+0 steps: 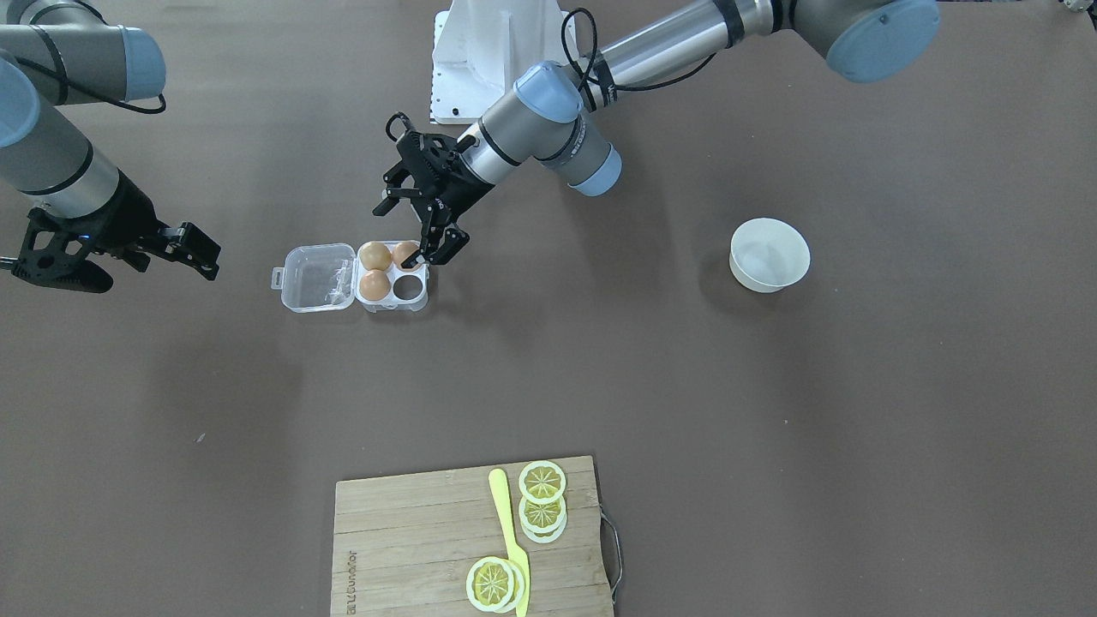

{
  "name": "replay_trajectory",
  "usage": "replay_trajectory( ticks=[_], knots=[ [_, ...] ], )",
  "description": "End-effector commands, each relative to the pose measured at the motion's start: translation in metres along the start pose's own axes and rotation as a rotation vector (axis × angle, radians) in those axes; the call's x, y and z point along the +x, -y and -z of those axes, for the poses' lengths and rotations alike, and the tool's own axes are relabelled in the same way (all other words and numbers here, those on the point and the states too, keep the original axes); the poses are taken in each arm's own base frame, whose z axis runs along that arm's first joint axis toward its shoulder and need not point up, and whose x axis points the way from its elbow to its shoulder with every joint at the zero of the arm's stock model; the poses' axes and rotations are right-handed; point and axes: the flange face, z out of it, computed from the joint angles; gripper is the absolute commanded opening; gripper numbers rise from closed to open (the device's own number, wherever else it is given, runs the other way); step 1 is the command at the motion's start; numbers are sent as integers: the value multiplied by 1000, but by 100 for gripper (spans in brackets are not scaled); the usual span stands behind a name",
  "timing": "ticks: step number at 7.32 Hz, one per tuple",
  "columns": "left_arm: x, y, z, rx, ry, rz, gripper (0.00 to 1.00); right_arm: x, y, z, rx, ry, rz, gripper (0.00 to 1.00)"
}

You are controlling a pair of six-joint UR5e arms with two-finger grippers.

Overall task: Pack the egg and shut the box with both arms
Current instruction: 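Lower the egg into the empty slot, open left gripper while right arm approaches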

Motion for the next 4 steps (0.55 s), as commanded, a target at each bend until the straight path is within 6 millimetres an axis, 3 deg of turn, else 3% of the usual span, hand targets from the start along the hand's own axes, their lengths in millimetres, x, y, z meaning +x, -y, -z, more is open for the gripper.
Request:
replay_trajectory(
  ticks=[1, 4],
  knots=[
    [-11, 10, 4, 10, 12, 38, 97, -2, 1, 0, 1, 2, 3, 100],
    [-49, 25, 13, -20, 24, 139, 100, -7, 2, 4, 13, 20, 20, 100]
  ],
)
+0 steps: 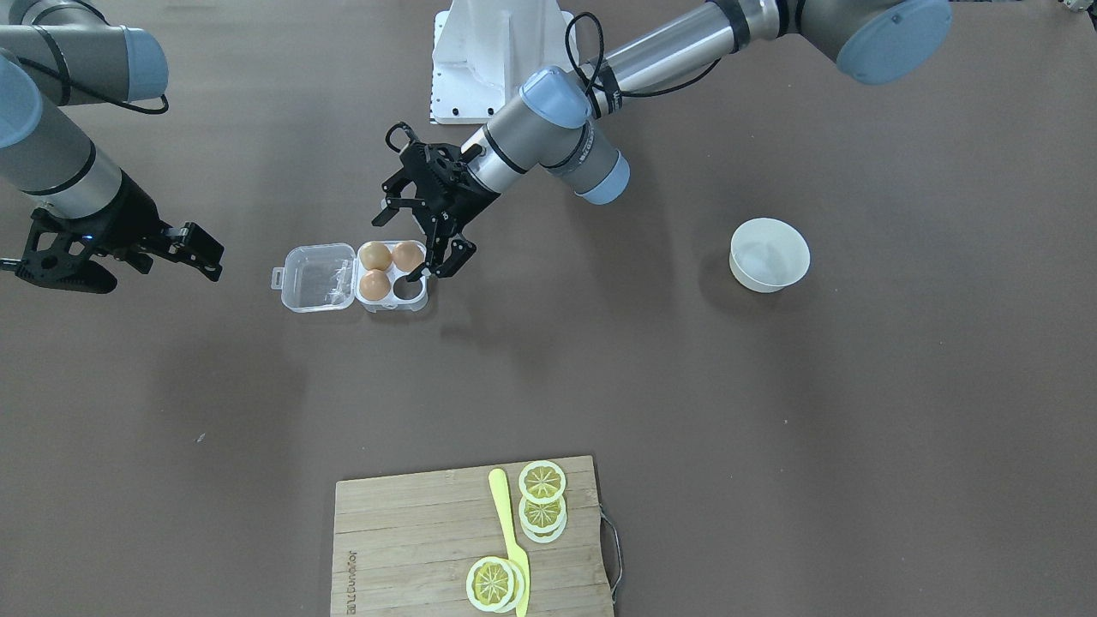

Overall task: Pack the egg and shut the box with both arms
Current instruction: 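Lower the egg into the empty slot, open left gripper while right arm approaches, then raise the left gripper off the box while the right gripper reaches the open lid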

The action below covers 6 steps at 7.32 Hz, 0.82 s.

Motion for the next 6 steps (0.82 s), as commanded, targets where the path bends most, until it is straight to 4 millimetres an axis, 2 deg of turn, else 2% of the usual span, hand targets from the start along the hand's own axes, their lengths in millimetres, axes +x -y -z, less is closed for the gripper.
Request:
replay_trajectory(
  ticks=[1, 2, 3, 4, 5, 6],
  knots=[
    [-20, 13, 7, -55, -1, 172, 97, -4, 0, 4, 9, 13, 5, 100],
    [-22, 9, 12, -83, 25, 263, 77, -4, 0, 5, 13, 18, 4, 100],
    [-27, -1, 25, -80, 29, 392, 7, -6, 0, 7, 19, 29, -13, 100],
    [-30, -12, 36, -80, 34, 608, 0, -6, -1, 8, 20, 32, -22, 100],
    [-31, -17, 38, -82, 43, 793, 0, -6, -2, 9, 20, 35, -22, 100],
    [-30, -21, 38, -90, 48, 866, 0, -5, -2, 9, 30, 53, -10, 100]
  ],
)
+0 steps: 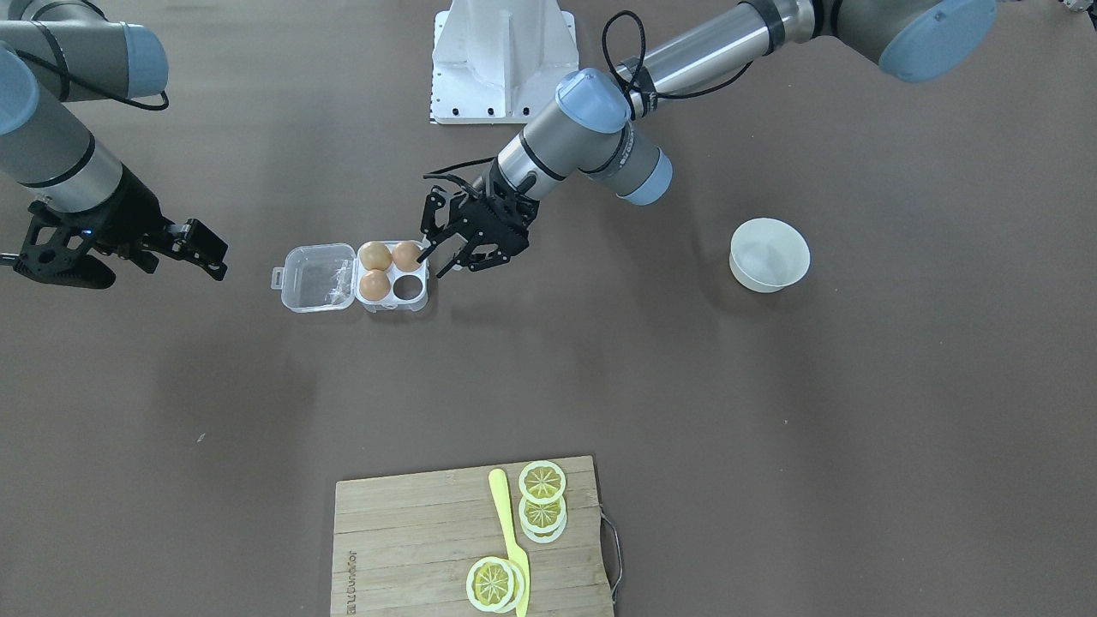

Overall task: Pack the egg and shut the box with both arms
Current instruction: 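Raise the left gripper off the box while the right gripper reaches the open lid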

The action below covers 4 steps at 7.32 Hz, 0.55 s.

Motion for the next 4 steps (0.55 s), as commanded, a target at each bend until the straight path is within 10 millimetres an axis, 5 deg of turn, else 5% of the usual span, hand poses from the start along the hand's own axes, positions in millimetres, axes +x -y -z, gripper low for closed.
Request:
replay_trajectory(
  ticks=[1, 4],
  knots=[
    [-7, -9, -1, -14, 11, 223, 0, 2, 0, -2, 23, 47, 2, 100],
    [-21, -34, -18, -43, 54, 250, 0, 16, 8, -32, 60, 179, -38, 100]
  ],
)
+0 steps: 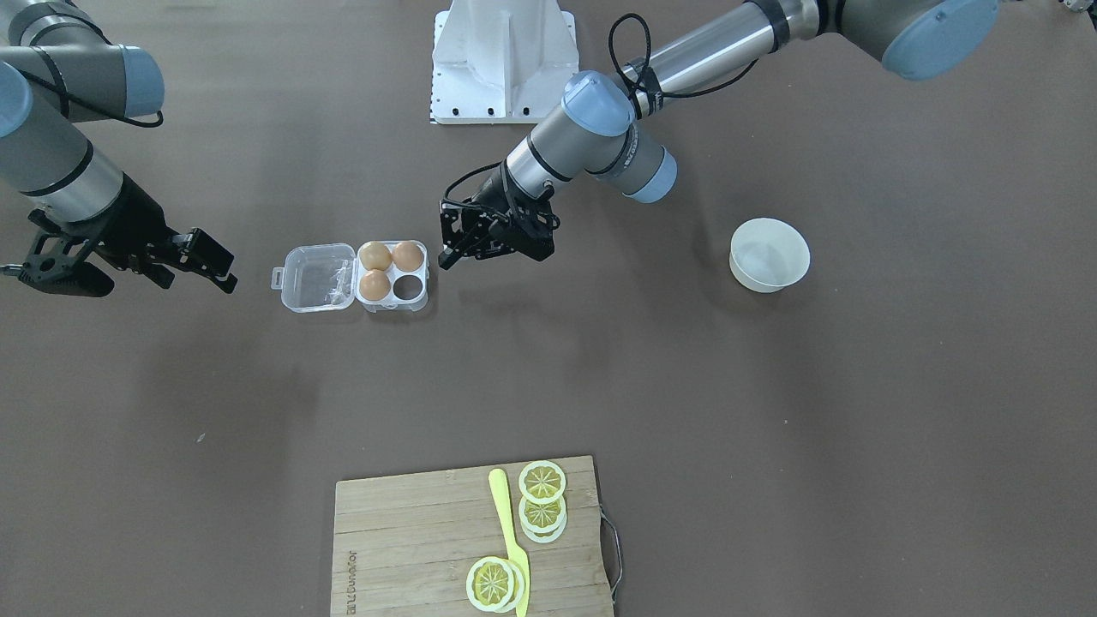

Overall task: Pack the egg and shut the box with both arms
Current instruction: 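Raise the left gripper off the box while the right gripper reaches the open lid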

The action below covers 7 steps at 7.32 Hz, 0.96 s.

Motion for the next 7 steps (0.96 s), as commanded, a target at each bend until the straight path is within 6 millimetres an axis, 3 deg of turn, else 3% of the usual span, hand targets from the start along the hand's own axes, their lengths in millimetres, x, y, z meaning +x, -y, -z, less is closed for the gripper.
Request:
replay_trajectory(
  ticks=[1, 5, 7],
  knots=[
    [-7, -20, -14, -18, 32, 8, 0, 26, -6, -18, 10, 72, -4, 100],
    [12, -21, -21, -1, 54, 11, 0, 39, -25, -39, 0, 199, -32, 99],
    [9, -18, -29, 19, 86, 13, 0, 49, -33, -53, -16, 218, -43, 97]
  ],
)
